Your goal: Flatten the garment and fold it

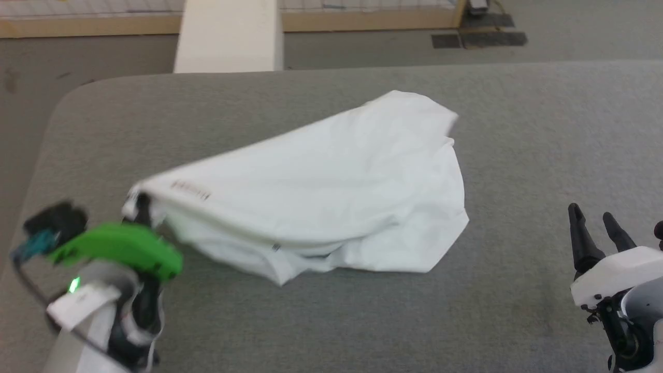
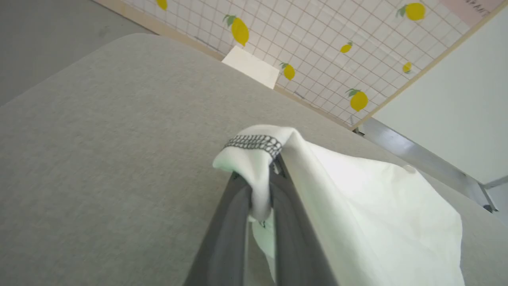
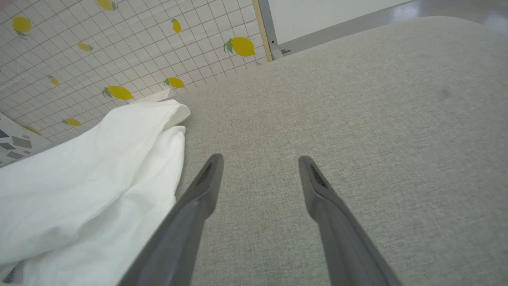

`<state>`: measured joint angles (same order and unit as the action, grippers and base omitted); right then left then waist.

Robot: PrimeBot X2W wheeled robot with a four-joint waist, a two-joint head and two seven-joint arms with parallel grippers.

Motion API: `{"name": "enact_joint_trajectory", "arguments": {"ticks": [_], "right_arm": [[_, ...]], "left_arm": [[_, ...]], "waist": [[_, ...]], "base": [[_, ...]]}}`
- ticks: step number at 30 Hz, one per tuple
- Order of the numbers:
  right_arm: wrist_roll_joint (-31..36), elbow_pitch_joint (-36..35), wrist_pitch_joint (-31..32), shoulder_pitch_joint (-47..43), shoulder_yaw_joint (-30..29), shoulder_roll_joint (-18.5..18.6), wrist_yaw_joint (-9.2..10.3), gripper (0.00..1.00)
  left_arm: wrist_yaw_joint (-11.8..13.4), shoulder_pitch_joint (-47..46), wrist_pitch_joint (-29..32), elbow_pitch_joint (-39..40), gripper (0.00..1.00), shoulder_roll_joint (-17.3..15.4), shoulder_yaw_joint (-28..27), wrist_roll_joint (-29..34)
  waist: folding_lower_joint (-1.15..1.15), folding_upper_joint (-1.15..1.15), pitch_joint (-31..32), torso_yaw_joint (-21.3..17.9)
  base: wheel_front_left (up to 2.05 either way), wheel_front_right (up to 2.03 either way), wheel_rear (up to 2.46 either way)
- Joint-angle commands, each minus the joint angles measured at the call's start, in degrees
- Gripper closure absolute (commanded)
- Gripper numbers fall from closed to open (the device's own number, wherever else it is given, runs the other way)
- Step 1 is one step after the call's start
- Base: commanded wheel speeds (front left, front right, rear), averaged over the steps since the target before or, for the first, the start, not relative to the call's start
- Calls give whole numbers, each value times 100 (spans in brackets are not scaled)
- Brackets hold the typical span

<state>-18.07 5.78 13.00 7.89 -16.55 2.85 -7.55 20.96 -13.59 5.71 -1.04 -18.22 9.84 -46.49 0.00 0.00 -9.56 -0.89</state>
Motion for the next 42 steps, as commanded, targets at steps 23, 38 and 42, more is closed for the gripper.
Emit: {"name": "enact_joint_trajectory", "arguments": {"ticks": [23, 38, 42], "right_arm": [[1608, 906, 1800, 901, 1251, 35, 6, 0], [1774, 2787, 1864, 1856, 2069, 333, 6, 100], [1290, 2647, 1691, 2047, 2042, 627, 6, 100]], "left_arm": [[-839, 1389, -2068, 637, 0, 278, -802, 2041], [-1363, 1229, -2070, 398, 0, 1030, -856, 2551], [-1428, 1203, -2070, 344, 0, 1130, -965, 2583]], "waist": [[0, 0, 261, 945], [0, 0, -281, 1254], [0, 0, -236, 1153]], "base": [[0, 0, 0], [0, 0, 0], [0, 0, 0]]}}
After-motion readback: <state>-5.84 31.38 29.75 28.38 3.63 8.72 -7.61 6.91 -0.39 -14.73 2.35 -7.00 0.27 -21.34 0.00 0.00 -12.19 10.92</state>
